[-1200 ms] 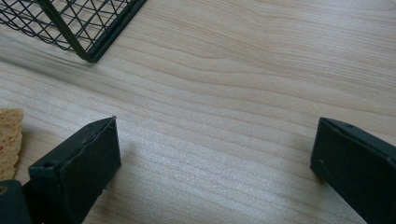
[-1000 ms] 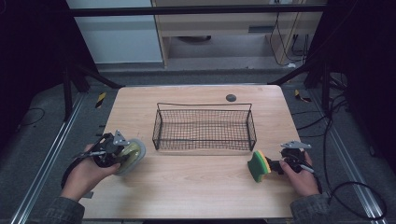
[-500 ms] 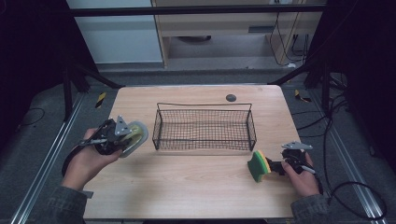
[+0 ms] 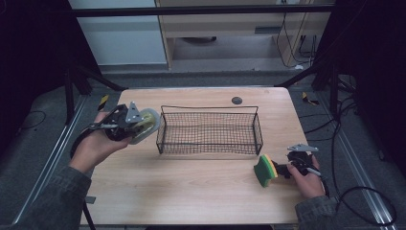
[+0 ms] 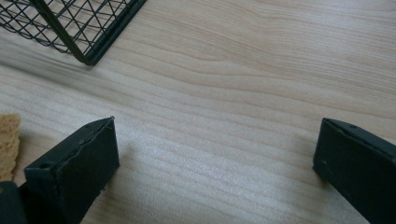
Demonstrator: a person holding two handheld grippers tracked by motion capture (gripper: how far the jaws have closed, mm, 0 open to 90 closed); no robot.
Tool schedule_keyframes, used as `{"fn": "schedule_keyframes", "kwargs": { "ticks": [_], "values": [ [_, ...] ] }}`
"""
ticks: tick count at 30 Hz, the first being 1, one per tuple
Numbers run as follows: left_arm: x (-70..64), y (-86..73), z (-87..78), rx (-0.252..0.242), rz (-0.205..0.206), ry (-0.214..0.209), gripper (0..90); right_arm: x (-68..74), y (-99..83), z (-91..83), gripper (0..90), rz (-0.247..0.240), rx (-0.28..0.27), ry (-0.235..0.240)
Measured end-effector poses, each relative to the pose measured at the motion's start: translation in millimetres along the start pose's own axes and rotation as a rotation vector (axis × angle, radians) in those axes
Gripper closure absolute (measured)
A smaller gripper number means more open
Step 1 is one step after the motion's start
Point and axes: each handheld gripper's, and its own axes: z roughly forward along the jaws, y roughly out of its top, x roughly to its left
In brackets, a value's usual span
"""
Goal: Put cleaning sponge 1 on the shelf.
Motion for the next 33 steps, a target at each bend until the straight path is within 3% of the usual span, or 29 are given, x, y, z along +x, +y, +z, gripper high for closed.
{"fn": "schedule_keyframes", "kwargs": {
  "ticks": [5, 13, 18, 25, 33],
  "values": [
    [-3.1, 15.1, 7.9, 0.025, 0.012, 0.065, 70.6, 0.1, -0.4, -0.1, 0.5, -0.005, 0.0, -0.003],
    [-9.9, 37.6, -4.5, -0.038, 0.038, 0.118, 70.6, 0.5, -3.0, -2.7, 0.5, -0.021, 0.0, 0.016],
    [-20.5, 54.5, -1.9, -0.067, 0.098, 0.119, 70.6, 0.3, -3.2, -2.5, 0.5, -0.026, -0.002, 0.012],
    [-26.9, 68.6, 13.1, -0.085, 0.127, 0.099, 70.6, 0.7, -3.3, -2.6, 0.6, -0.022, -0.003, 0.011],
    [-27.3, 78.6, 27.2, -0.069, 0.156, 0.091, 70.6, 0.7, -3.3, -2.6, 0.5, -0.023, -0.003, 0.011]
  ]
}}
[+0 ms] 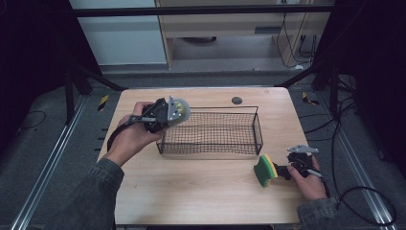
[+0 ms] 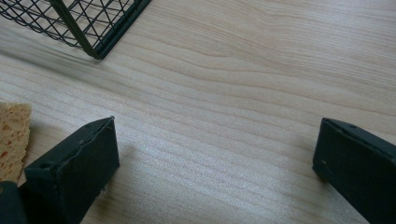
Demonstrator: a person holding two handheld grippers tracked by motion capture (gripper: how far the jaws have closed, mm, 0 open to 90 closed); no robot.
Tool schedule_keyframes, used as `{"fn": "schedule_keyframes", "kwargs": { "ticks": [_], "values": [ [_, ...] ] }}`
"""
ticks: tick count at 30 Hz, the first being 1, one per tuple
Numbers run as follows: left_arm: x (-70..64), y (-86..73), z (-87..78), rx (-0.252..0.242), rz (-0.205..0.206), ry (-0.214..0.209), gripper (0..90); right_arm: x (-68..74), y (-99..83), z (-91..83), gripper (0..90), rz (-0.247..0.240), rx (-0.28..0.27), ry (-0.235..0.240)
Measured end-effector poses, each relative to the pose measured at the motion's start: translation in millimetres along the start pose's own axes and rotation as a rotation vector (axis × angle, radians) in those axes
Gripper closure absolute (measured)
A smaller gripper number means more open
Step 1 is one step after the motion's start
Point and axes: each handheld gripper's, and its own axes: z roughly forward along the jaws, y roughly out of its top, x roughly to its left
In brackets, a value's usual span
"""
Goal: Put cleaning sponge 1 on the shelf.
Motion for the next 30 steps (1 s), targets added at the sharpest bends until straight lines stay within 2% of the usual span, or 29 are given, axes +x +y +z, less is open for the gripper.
{"fn": "schedule_keyframes", "kwargs": {
  "ticks": [4, 10, 15, 18, 21, 29, 30],
  "values": [
    [2.0, 2.9, 7.7, -0.007, -0.02, -0.004, 70.6, 0.0, 0.0, 0.0, 0.5, 0.0, 0.0, 0.0],
    [0.9, 8.5, 18.6, -0.004, -0.01, -0.022, 70.6, 0.0, 0.0, 0.0, 0.5, 0.0, 0.0, 0.0],
    [-1.3, 12.6, 18.8, -0.013, -0.003, -0.035, 70.5, 0.1, 0.0, 0.0, 0.6, 0.0, 0.0, -0.002],
    [-2.3, 14.6, 20.3, -0.01, 0.015, -0.039, 70.6, 0.2, 0.0, -0.2, 0.7, 0.001, 0.0, -0.002],
    [-5.8, 15.1, 21.6, -0.022, 0.03, -0.068, 70.5, 0.2, 0.0, -0.1, 0.7, 0.0, 0.0, -0.001],
    [-9.5, 14.3, 31.9, -0.014, 0.051, -0.088, 70.5, 0.3, 0.0, -0.2, 0.7, 0.001, 0.0, -0.002],
    [-9.5, 13.8, 33.3, -0.008, 0.064, -0.087, 70.5, 0.2, 0.0, -0.2, 0.7, 0.001, 0.0, -0.002]
  ]
}}
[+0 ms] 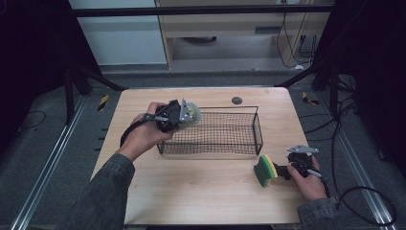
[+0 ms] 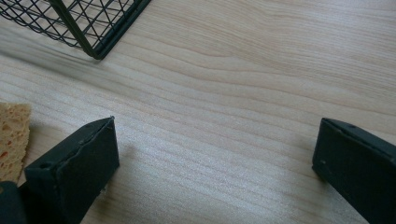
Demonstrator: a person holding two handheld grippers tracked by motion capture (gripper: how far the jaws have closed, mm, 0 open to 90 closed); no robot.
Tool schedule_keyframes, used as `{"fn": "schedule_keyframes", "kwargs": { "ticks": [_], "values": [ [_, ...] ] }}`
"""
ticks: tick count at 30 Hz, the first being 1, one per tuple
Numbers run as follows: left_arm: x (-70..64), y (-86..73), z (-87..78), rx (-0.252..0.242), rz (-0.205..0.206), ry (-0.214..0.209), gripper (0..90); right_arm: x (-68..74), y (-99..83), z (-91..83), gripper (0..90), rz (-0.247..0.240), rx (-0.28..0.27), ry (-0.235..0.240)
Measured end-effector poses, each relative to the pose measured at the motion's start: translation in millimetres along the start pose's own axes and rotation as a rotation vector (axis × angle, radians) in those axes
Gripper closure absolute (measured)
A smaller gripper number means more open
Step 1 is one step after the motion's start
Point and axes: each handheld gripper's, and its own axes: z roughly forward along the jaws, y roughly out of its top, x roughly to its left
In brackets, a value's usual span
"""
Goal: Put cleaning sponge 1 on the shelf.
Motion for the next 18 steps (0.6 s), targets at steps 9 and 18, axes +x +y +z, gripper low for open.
{"fn": "schedule_keyframes", "kwargs": {
  "ticks": [9, 18],
  "values": [
    [0.1, -1.7, 16.8, 0.028, 0.059, -0.019, 70.5, 0.0, 0.0, 0.1, 0.7, 0.0, -0.001, 0.001],
    [-0.9, -6.8, 30.1, 0.064, 0.113, -0.034, 70.5, 0.0, 0.0, 0.1, 0.7, -0.001, 0.0, 0.0]
  ]
}}
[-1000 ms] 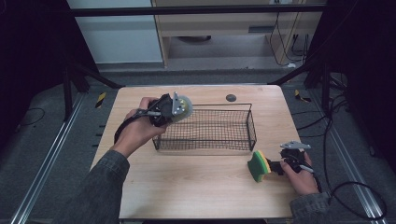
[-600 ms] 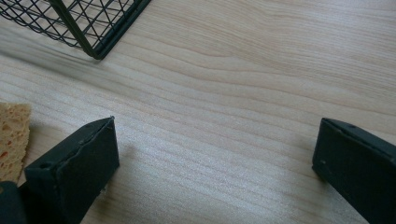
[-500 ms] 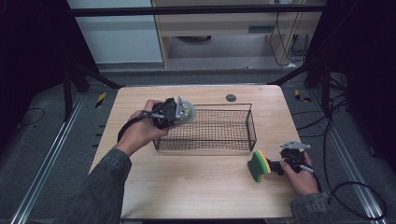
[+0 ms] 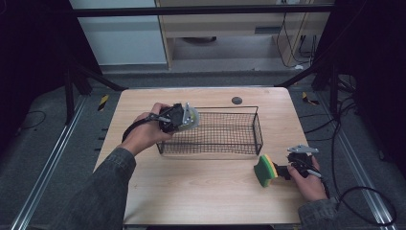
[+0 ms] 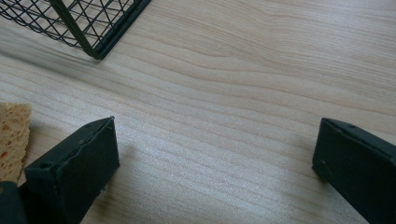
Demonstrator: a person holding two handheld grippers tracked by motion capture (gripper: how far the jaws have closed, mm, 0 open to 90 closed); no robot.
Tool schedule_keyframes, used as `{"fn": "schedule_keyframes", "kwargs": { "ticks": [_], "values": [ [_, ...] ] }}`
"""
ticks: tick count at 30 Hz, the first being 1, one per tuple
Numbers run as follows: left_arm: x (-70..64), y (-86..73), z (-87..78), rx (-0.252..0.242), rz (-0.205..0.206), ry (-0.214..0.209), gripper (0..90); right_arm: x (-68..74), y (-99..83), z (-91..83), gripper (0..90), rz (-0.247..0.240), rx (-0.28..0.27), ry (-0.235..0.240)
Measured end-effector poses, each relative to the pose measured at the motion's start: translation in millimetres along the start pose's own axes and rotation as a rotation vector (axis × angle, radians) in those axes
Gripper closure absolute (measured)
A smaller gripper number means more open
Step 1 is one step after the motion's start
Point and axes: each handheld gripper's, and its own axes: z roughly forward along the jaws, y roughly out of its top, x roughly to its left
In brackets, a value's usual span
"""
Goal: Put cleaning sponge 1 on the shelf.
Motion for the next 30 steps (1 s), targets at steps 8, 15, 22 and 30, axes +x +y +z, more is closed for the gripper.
{"fn": "schedule_keyframes", "kwargs": {
  "ticks": [8, 15, 22, 30],
  "values": [
    [-2.6, 0.3, 5.7, 0.01, 0.02, -0.011, 70.5, 0.1, 0.0, -0.1, 0.7, 0.002, 0.0, 0.0],
    [-4.1, -1.4, 8.9, 0.011, 0.021, -0.02, 70.5, 0.1, 0.0, 0.0, 0.7, 0.001, 0.0, 0.0],
    [-5.9, -6.6, 14.3, 0.026, 0.021, -0.032, 70.5, 0.0, 0.0, -0.1, 0.7, 0.0, 0.0, 0.001],
    [-7.3, -11.7, 19.9, 0.04, 0.015, -0.049, 70.5, 0.0, 0.0, 0.0, 0.7, 0.001, 0.0, 0.0]
  ]
}}
